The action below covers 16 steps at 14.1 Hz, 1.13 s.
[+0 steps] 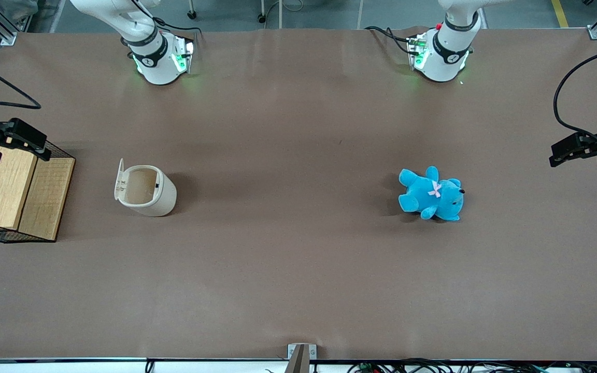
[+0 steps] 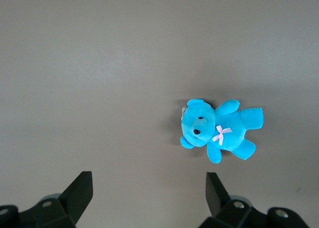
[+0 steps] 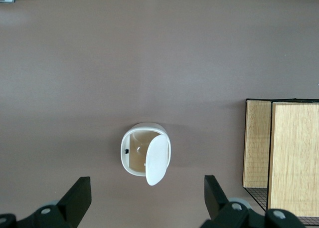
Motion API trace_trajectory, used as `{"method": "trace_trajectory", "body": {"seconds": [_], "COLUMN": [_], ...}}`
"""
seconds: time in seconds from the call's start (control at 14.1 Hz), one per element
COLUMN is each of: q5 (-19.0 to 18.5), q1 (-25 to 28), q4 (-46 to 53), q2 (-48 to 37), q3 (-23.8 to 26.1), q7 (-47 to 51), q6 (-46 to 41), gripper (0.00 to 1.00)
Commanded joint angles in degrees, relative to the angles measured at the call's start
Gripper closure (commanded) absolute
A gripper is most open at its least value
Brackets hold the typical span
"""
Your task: Open trash can with right arm
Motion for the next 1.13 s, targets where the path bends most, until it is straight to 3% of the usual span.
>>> {"method": "trace_trajectory", "body": {"seconds": [0.0,0.71,1.06], "q5": [0.3,0.4,0.1], "q1": [-0.5,-3.2,-7.6], "q4": [-2.3,-2.8,-2.9], "q2": [-1.6,-2.6,-2.8], "q3": [0.7,1.2,6.3], "q7": [0.0,-1.3,-1.3], "q6": [1.3,2.3,2.0], "gripper": [0.00,0.00,0.00]}}
